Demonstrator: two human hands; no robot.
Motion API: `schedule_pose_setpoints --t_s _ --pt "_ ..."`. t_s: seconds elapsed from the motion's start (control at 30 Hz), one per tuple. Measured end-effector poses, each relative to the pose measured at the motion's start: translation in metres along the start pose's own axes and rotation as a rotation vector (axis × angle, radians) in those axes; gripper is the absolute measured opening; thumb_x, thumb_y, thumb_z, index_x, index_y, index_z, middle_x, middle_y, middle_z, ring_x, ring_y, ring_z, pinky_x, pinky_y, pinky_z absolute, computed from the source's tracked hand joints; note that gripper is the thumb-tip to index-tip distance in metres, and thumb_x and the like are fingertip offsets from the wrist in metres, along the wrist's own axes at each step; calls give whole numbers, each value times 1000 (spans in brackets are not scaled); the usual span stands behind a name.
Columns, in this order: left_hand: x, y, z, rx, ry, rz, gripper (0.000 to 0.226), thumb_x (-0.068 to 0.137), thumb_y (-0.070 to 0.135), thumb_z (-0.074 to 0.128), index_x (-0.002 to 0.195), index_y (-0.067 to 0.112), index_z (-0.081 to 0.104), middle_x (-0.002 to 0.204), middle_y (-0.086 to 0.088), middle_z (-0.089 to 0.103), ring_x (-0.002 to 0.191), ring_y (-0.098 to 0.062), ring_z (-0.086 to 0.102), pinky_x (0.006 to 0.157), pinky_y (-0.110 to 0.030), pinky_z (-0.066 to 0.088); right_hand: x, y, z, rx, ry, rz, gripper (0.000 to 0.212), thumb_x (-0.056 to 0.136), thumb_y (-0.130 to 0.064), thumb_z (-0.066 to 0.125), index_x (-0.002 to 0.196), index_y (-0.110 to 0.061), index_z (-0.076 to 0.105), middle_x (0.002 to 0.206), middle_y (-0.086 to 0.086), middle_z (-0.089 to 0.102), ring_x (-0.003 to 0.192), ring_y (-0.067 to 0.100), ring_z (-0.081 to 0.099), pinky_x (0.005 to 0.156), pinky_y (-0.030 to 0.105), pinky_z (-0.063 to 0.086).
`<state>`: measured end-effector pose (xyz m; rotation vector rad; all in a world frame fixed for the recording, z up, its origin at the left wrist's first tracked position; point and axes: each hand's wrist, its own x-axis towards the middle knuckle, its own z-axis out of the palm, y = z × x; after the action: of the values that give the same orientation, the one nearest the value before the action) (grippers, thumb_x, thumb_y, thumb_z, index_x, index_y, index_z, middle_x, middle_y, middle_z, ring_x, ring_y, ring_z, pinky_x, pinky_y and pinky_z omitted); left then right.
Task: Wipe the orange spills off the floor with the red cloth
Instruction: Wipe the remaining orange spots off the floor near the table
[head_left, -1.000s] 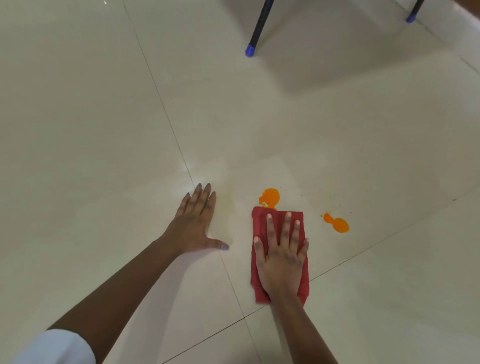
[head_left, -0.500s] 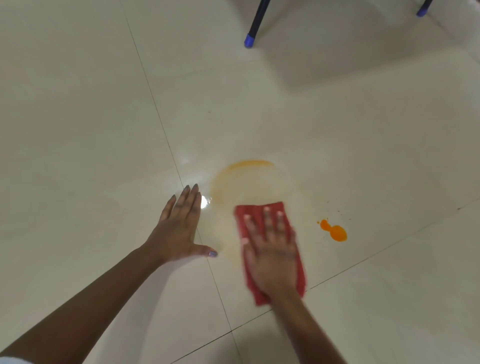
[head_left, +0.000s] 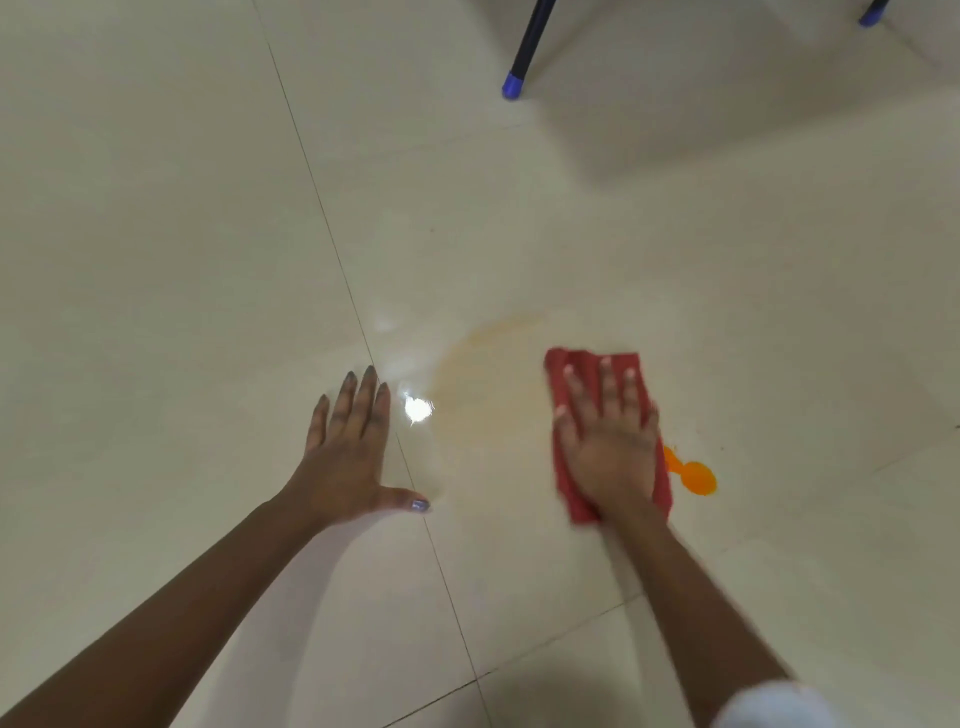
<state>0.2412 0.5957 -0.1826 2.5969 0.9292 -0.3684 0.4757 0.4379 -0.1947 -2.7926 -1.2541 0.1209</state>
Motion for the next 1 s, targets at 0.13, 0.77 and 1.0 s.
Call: schedule_pose_setpoints --t_s 0.13,0.77,1.0 --pt "3 -2 3 30 -23 0 139 36 101 9 135 12 -30 143 -2 -41 129 -16 -42 109 -44 -18 91 -48 1 59 -111 74 54 96 -46 24 147 -40 6 159 2 0 145 27 -4 114 52 2" --pt "-35 -23 0 -67 -26 35 139 41 101 21 141 13 -17 149 0 -29 133 -11 -33 108 -32 -22 -73 -109 13 64 -122 -524 55 84 -35 32 138 -39 36 151 -3 33 141 23 24 112 51 19" --pt "-46 -27 8 -37 -47 33 139 39 100 19 140 12 -21 147 -1 -34 133 -13 -35 106 -31 -26 -17 -30 -4 -42 -70 -146 59 83 -34 22 140 -33 38 146 7 42 136 30 34 106 54 28"
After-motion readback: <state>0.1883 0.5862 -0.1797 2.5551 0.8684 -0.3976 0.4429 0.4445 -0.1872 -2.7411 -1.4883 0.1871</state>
